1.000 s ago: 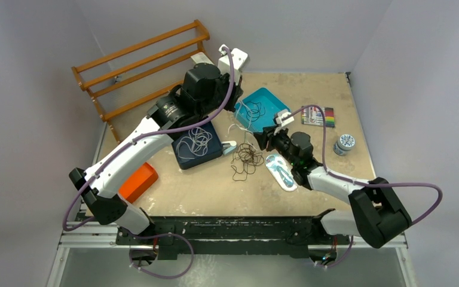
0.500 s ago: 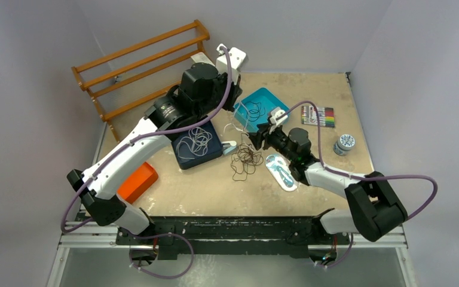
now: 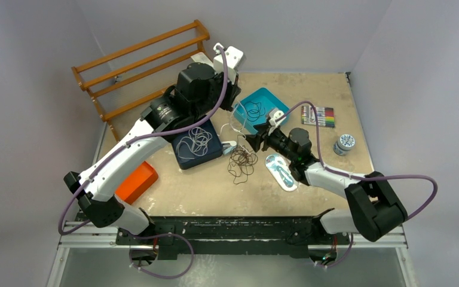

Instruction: Untangle the cables

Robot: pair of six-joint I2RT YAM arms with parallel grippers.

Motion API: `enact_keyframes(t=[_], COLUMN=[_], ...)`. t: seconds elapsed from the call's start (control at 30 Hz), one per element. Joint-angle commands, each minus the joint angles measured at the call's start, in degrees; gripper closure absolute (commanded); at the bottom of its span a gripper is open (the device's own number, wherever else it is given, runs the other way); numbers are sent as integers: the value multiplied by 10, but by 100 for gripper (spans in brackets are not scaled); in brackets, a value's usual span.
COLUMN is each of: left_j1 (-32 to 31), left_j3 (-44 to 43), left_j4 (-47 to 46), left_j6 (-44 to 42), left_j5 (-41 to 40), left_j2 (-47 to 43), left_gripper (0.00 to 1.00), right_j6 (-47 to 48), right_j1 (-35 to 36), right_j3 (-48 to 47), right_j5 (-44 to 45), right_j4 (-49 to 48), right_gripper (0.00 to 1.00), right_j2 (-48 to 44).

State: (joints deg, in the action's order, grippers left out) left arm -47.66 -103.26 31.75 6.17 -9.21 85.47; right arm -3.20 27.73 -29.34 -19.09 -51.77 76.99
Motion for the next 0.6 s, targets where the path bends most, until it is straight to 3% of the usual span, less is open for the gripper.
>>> enact_keyframes(t=[0.0,0.57], left_j1=[2,2], left_j3=[-1,-5], left_j4=[-33,-31], left_j6=[-13,-11], left_j5=[-5,-9], left_j2=[-24,-24], left_gripper=[100,100], right_j6=[15,8], right_j1=[-1,-1], right_j3=[-15,-25], right_j5=[-9,-31], right_j4=[-20,-52], right_gripper=[40,40], right_j2=[-10,47])
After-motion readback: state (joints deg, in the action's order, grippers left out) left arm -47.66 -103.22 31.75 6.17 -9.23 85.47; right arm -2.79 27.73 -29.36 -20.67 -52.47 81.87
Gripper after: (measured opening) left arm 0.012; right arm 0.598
